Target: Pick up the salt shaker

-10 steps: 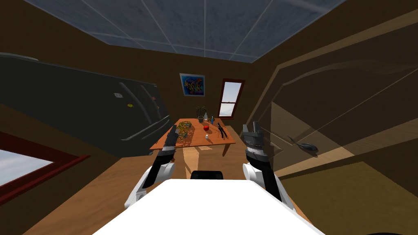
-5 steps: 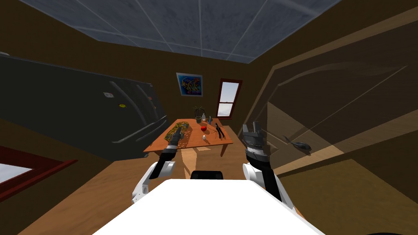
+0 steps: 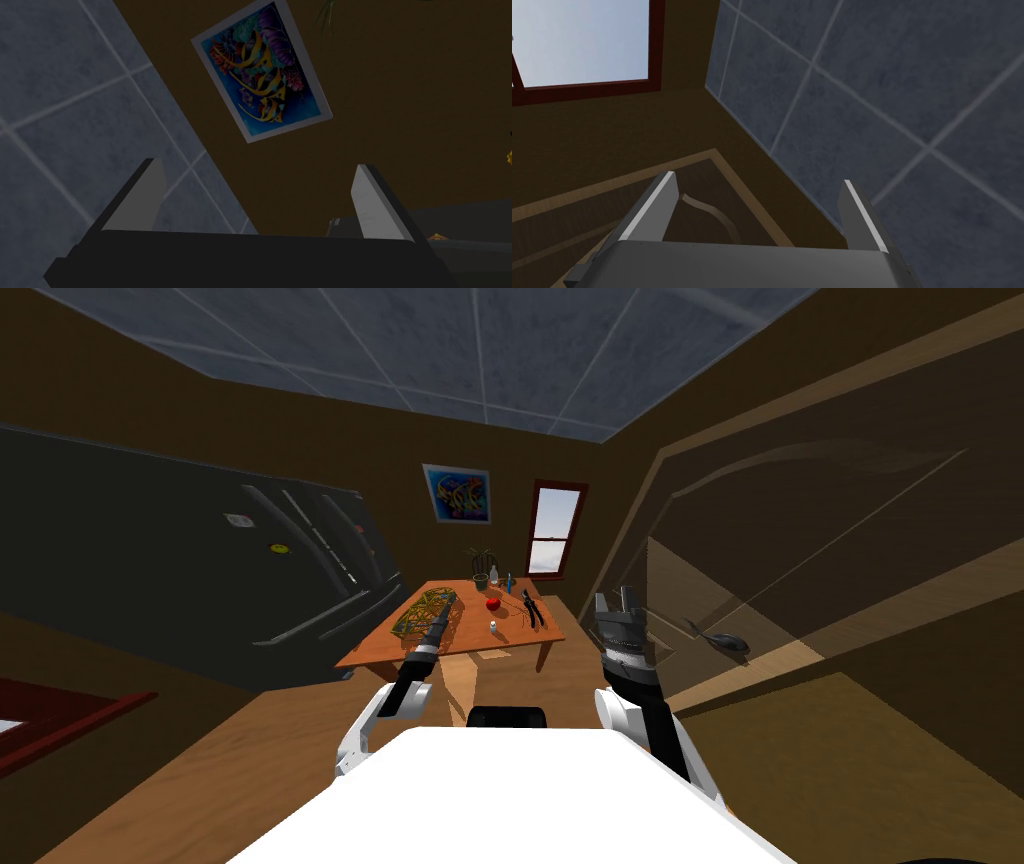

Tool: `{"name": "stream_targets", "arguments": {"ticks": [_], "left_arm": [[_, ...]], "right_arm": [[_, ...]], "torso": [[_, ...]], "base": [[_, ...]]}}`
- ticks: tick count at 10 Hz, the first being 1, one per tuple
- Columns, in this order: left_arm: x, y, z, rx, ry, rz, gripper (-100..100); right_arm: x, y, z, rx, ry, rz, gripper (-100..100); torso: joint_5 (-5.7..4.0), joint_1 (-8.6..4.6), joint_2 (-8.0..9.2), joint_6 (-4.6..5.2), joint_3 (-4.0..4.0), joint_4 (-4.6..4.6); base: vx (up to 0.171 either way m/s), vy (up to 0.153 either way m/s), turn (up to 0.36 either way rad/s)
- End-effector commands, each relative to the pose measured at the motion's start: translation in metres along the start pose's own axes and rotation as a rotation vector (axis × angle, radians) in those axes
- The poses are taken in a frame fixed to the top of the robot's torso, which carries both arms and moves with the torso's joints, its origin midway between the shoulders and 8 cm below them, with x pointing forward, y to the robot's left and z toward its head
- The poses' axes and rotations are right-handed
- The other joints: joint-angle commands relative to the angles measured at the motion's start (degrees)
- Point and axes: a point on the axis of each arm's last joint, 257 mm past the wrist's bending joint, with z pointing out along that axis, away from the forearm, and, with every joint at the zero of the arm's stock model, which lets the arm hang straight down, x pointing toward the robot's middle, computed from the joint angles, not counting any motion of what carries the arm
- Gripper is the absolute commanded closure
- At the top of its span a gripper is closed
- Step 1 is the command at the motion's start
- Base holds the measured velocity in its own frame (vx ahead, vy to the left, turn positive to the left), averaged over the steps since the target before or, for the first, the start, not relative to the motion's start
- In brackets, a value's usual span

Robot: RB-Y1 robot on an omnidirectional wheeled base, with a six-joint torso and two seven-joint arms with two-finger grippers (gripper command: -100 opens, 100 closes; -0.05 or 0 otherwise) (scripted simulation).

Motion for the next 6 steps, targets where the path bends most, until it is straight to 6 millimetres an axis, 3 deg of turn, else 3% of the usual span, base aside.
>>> {"name": "stream_targets", "arguments": {"ticks": [1, 6], "left_arm": [[0.008, 0.018, 0.003, -0.034, 0.020, 0.027, -100], [0.030, 0.065, 0.004, -0.133, 0.081, 0.100, -100]], "right_arm": [[0.000, 0.000, 0.000, 0.000, 0.000, 0.000, 0], [0.000, 0.000, 0.000, 0.000, 0.000, 0.000, 0]], "torso": [[0.00, 0.00, 0.00, 0.00, 0.00, 0.00], [0.01, 0.06, 0.01, 0.00, 0.01, 0.00]], "base": [[0.030, -0.064, -0.044], [0.027, -0.065, -0.040]]}}
